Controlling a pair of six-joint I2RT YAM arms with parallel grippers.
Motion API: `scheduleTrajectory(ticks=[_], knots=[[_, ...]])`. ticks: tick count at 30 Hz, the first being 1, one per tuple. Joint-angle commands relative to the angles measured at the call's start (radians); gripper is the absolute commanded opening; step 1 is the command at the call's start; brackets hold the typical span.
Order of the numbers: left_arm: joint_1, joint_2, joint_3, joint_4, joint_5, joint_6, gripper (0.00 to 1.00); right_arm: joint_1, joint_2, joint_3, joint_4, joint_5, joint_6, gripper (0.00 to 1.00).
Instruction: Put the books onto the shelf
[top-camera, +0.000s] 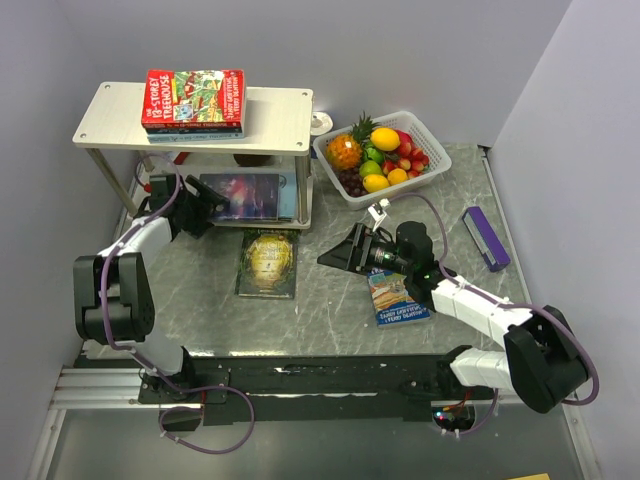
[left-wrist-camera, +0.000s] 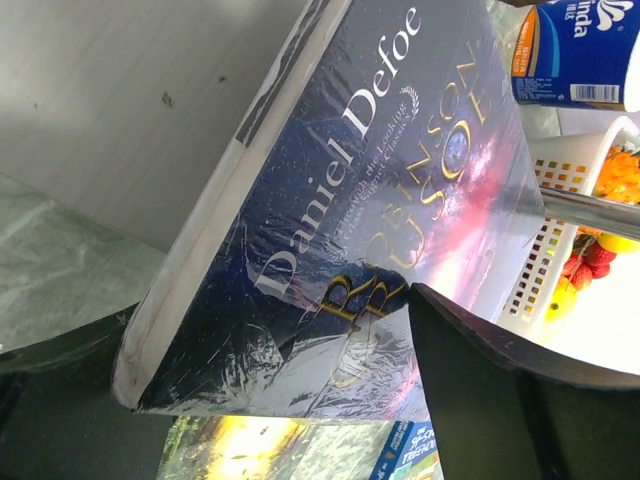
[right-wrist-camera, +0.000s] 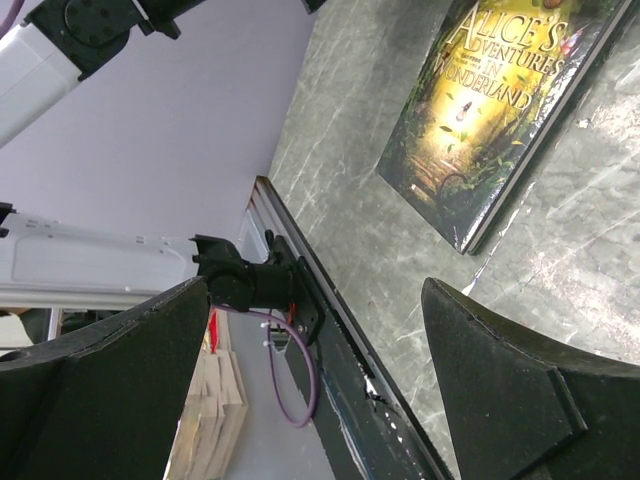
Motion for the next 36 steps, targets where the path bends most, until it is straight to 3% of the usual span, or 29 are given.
scheduleTrajectory(ticks=[1,17,28,36], knots=[[0.017,0.006,0.083,-0.060,0.008,0.060,0.90,-0.002,-0.037,-0.018,0.053,-0.009,0.001,0.94],[0.081,-0.007,0.116,-0.104,0.033,0.094,0.91,-0.001,-0.031,-0.010,0.046,-0.007,-0.005,0.94],[0.092,-0.005,0.108,-0.065,0.066,0.085,0.87,-0.001,-0.024,-0.007,0.036,-0.004,-0.010,0.94],[0.101,-0.039,0.135,-0.142,-0.055,0.123,0.87,0.001,-0.024,0.000,0.021,-0.004,-0.020,0.94]])
